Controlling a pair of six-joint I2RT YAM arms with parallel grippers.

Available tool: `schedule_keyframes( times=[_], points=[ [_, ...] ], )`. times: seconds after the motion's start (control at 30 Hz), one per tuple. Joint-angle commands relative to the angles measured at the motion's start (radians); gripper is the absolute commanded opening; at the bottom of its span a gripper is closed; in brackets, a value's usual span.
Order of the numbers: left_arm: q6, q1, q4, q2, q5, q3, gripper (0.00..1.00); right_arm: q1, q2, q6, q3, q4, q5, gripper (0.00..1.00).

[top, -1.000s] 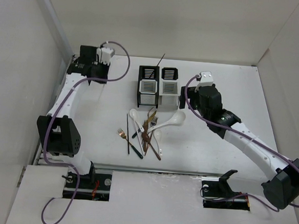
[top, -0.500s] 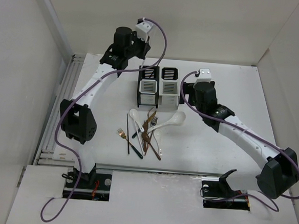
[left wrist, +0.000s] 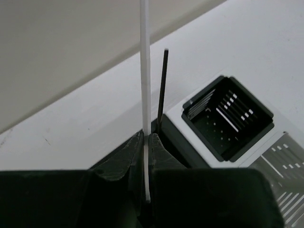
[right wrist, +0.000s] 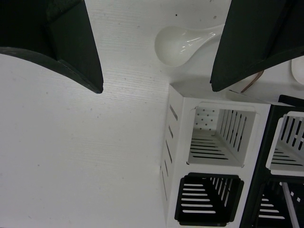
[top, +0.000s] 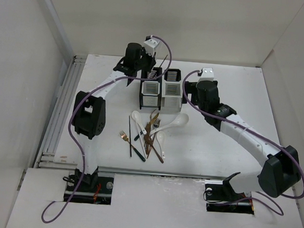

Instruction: Sort the eating utensils into containers

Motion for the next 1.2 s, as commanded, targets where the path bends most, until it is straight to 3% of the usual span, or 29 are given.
schedule_keyframes(
  times=[0.0,0.23,0.3,0.33,0.37,0.47,0.63,0.77,0.9,0.97,1.07,1.17],
  points=[
    [-0.013,-0.006,0.094,-0.03,-0.006,-0.052,0.0,-0.003,0.006,-0.008,0.055,0.054,-0.016,0.99],
    [0.009,-0.015,0.103,-0.01,-0.029,-0.086,0.0,-0.003,-0.003,-0.017,0.055,0.054,-0.025,0.99],
    [0.009,-0.015,0.067,-0.01,-0.029,-0.077,0.11,-0.003,-0.003,-0.029,0.055,0.054,-0.038,0.99],
    [0.009,-0.015,0.051,-0.01,-0.029,-0.067,0.31,-0.003,-0.003,-0.029,0.055,0.042,-0.038,0.99],
    [0.009,-0.015,0.018,-0.01,-0.029,-0.067,0.42,-0.003,-0.003,-0.041,0.055,0.042,-0.053,0.99],
    [-0.016,-0.015,-0.035,-0.042,-0.064,-0.057,0.63,-0.003,0.011,-0.041,0.087,-0.042,-0.053,0.99],
    [-0.057,0.016,-0.145,-0.148,-0.136,-0.047,0.66,-0.003,0.011,0.119,0.122,-0.228,0.005,0.99],
    [-0.066,0.025,-0.277,-0.222,-0.276,-0.038,0.66,-0.003,0.023,0.346,0.122,-0.291,-0.042,0.99],
    [-0.066,0.043,-0.389,-0.303,-0.4,-0.072,0.66,-0.013,0.052,0.474,0.135,-0.316,-0.071,0.99],
    [-0.094,0.044,-0.446,-0.34,-0.418,-0.139,0.65,-0.013,0.066,0.459,0.165,-0.3,-0.131,0.97],
    [-0.138,0.065,-0.469,-0.427,-0.418,-0.266,0.65,0.067,0.103,0.312,0.165,-0.241,-0.191,0.9],
    [-0.178,0.074,-0.478,-0.499,-0.428,-0.346,0.65,0.144,0.164,0.275,0.176,-0.351,-0.159,0.82]
  ],
)
